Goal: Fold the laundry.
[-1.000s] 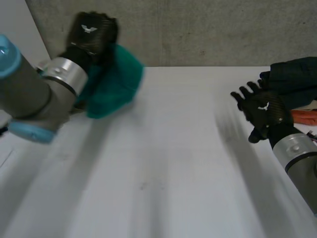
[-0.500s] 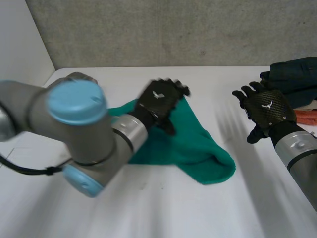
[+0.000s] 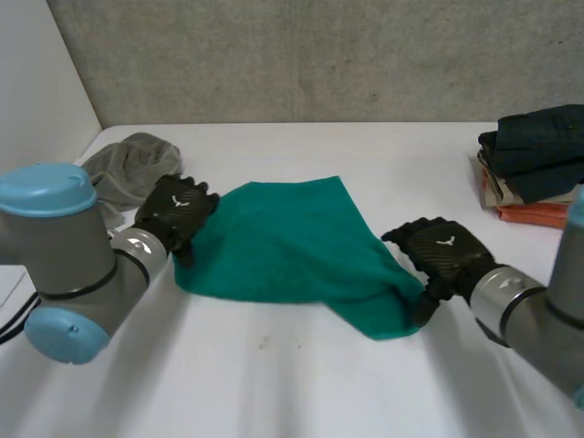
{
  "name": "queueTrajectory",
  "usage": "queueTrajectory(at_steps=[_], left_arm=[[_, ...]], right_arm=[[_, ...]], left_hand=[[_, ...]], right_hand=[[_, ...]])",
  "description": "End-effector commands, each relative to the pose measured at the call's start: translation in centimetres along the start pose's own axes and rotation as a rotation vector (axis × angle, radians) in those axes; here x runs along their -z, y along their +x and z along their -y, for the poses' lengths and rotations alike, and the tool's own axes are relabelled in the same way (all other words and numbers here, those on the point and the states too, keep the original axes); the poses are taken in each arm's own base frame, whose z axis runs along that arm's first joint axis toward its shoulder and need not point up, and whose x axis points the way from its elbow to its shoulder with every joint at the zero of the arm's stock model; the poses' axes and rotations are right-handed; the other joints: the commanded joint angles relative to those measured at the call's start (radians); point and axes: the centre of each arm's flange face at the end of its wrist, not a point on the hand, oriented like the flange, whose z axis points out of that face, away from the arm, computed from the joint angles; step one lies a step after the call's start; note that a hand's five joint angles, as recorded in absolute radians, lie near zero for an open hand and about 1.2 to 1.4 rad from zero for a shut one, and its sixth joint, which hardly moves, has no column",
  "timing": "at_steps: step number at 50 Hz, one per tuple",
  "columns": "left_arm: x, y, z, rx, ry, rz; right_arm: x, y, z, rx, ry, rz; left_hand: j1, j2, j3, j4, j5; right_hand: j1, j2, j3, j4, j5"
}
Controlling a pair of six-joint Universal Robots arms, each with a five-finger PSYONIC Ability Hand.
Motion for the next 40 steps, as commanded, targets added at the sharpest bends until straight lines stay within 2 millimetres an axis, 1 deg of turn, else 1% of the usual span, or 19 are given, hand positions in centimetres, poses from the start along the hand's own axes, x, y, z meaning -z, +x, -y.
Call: queueTrajectory(at_steps=[1,4,5,8,12,15,16,19,20,23,26,27,28,31,32,34,38,39,40], left_arm=[[-2.9,-1.4,-4.7,-0.116,-0.072,-0.092],[-2.9,-1.1,-5.1,-0.109,-0.072,-0.148],[-2.7,-0.7,-5.2,-0.104,-0.075,-0.184],[-2.6,-0.5,-5.3,-0.096,-0.074,-0.213],[-2.6,-0.7,-5.7,-0.09,-0.08,-0.218],[-2.6,-0.9,-5.8,-0.088,-0.082,-0.214],[-2.7,-1.0,-5.8,-0.087,-0.08,-0.212],[-2.8,-1.0,-5.7,-0.085,-0.077,-0.211],[-2.8,-1.0,-5.7,-0.081,-0.076,-0.21],[-2.8,-0.9,-5.8,-0.079,-0.078,-0.213],[-2.8,-0.6,-5.8,-0.08,-0.081,-0.221],[-2.8,-0.5,-5.8,-0.079,-0.081,-0.223],[-2.7,-0.4,-5.7,-0.079,-0.079,-0.227],[-2.7,-0.3,-5.7,-0.075,-0.081,-0.228],[-2.6,-0.3,-5.6,-0.075,-0.079,-0.226],[-2.4,-0.5,-5.2,-0.075,-0.074,-0.221],[-1.5,-1.5,-3.2,-0.051,-0.03,-0.188],[-0.8,-1.9,-1.9,-0.02,-0.005,-0.172],[-0.4,-2.0,-1.4,-0.003,0.006,-0.166]], right_arm=[[-2.2,-3.1,-1.2,0.04,0.071,0.015],[-2.6,-3.8,-1.5,0.054,0.081,0.008],[-2.9,-4.0,-1.5,0.06,0.092,-0.001],[-3.4,-4.2,-1.8,0.074,0.098,-0.014],[-4.1,-4.6,-2.0,0.087,0.109,-0.022],[-4.8,-4.5,-2.3,0.092,0.113,-0.04],[-5.1,-4.4,-2.4,0.092,0.114,-0.052],[-5.3,-4.2,-2.4,0.091,0.115,-0.07],[-5.3,-4.1,-2.4,0.09,0.113,-0.077],[-5.3,-4.0,-2.2,0.091,0.118,-0.088],[-5.2,-3.8,-1.8,0.091,0.133,-0.099],[-5.2,-3.7,-1.8,0.091,0.134,-0.103],[-5.2,-3.5,-1.5,0.091,0.143,-0.108],[-5.0,-3.1,-0.9,0.095,0.162,-0.121],[-4.8,-2.9,-0.1,0.105,0.184,-0.13],[-4.5,-2.7,0.6,0.12,0.202,-0.138],[-4.2,-2.2,2.5,0.196,0.255,-0.17],[-4.2,-1.8,3.7,0.232,0.286,-0.189],[-4.2,-1.7,4.3,0.249,0.304,-0.197]], left_hand=[[0.016,0.051,0.04,0.051,0.059],[0.022,0.057,0.046,0.057,0.065],[0.048,0.083,0.072,0.083,0.091],[0.075,0.11,0.098,0.11,0.118],[0.081,0.116,0.104,0.116,0.124],[0.113,0.148,0.136,0.148,0.156],[0.168,0.203,0.192,0.203,0.211],[0.248,0.283,0.271,0.283,0.291],[0.327,0.361,0.35,0.361,0.369],[0.477,0.511,0.5,0.511,0.52],[0.682,0.717,0.705,0.717,0.725],[0.782,0.816,0.805,0.816,0.824],[1.003,1.038,1.027,1.038,1.046],[1.032,1.066,1.055,1.066,1.074],[1.032,1.066,1.055,1.066,1.074],[1.032,1.066,1.055,1.066,1.074],[1.032,1.066,1.055,1.066,1.074],[1.032,1.066,1.055,1.066,1.074],[1.032,1.066,1.055,1.066,1.074]], right_hand=[[0.099,0.11,0.107,0.107,0.095],[0.143,0.154,0.151,0.151,0.139],[0.181,0.192,0.189,0.189,0.177],[0.202,0.213,0.21,0.21,0.197],[0.31,0.321,0.318,0.318,0.306],[0.585,0.597,0.594,0.594,0.581],[0.79,0.801,0.798,0.798,0.786],[1.07,1.081,1.078,1.078,1.066],[1.174,1.186,1.183,1.182,1.17],[1.175,1.187,1.184,1.183,1.171],[1.175,1.187,1.184,1.183,1.171],[1.175,1.187,1.184,1.183,1.171],[1.175,1.187,1.184,1.183,1.171],[1.175,1.187,1.184,1.183,1.171],[1.175,1.187,1.184,1.183,1.171],[1.175,1.187,1.184,1.183,1.171],[1.175,1.187,1.184,1.183,1.171],[1.175,1.187,1.184,1.183,1.171],[1.175,1.187,1.184,1.183,1.171]])
